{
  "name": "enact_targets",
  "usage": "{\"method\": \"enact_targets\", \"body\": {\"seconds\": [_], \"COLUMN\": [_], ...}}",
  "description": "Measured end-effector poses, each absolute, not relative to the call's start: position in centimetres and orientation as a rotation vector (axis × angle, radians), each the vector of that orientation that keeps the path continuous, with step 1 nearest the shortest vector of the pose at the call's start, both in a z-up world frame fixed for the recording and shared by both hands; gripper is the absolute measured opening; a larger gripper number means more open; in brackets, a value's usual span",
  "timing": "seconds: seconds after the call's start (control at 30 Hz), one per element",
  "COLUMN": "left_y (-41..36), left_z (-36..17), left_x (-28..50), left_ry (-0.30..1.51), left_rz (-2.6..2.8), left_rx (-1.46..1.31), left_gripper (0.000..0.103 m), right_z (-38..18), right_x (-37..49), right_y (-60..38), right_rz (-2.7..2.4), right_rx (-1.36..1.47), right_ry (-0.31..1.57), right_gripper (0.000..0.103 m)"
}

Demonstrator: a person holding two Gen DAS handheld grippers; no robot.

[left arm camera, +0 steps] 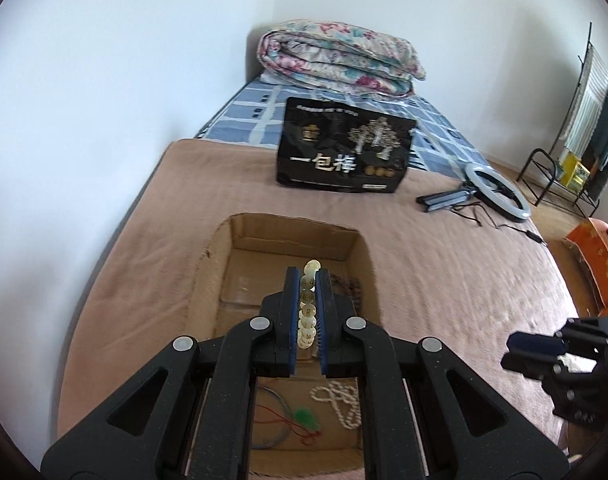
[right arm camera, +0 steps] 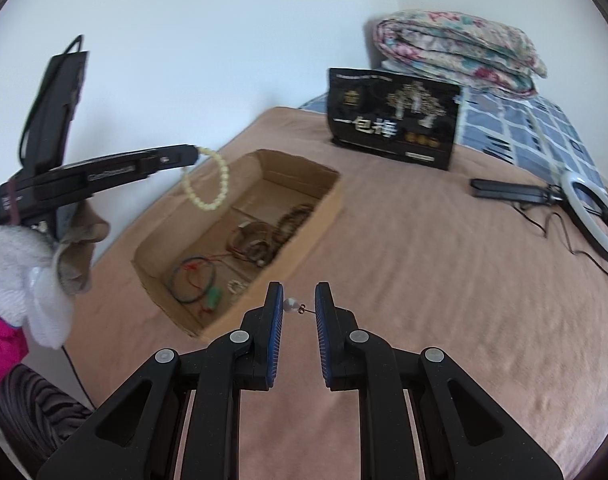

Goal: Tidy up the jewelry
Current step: 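Carry the bracelet and earring over the cardboard box with both tools, then lower the bracelet and earring into the box and open both tools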

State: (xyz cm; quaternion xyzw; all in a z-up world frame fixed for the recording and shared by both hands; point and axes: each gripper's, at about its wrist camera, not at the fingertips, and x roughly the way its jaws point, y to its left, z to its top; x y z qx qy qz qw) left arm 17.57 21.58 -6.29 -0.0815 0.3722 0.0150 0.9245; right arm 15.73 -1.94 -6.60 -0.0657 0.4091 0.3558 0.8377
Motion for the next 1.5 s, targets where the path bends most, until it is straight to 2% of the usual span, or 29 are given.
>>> {"method": "enact_targets", "body": {"seconds": [0.47,0.97,1.07,1.13,1.23,1.5], "left_y": [24.1,24.5,24.7,24.7,24.7,24.6], "left_z": [-8.5,-9.0,-9.1,-9.0,-8.9,-7.3], "left_x": [19.7,20.0,20.0,20.0,19.8,18.1], "left_ry": [0.799,0.81,0.809,0.809,0.807,0.785], "left_rz": [0.069,0.086,0.09,0.092,0.093,0.101], "left_rx": [-0.17,-0.167,-0.167,-0.166,-0.164,-0.165], "left_gripper": [0.006,0.006,0.006,0.006,0.006,0.006], "right_z": [-7.7,-8.8,-8.8,-8.8,-8.6,-7.9], "right_x": [15.5,15.5,15.6,15.6,15.5,14.7], "right_y": [5.1,7.3,7.3,7.3,7.1,6.6], "right_rz": [0.85,0.854,0.843,0.843,0.835,0.825], "right_rx": [-0.169,-0.177,-0.173,-0.166,-0.164,-0.157], "right_ry": [0.886,0.91,0.918,0.921,0.917,0.908], "right_gripper": [0.014,0.015,0.019,0.026,0.032,0.033]}}
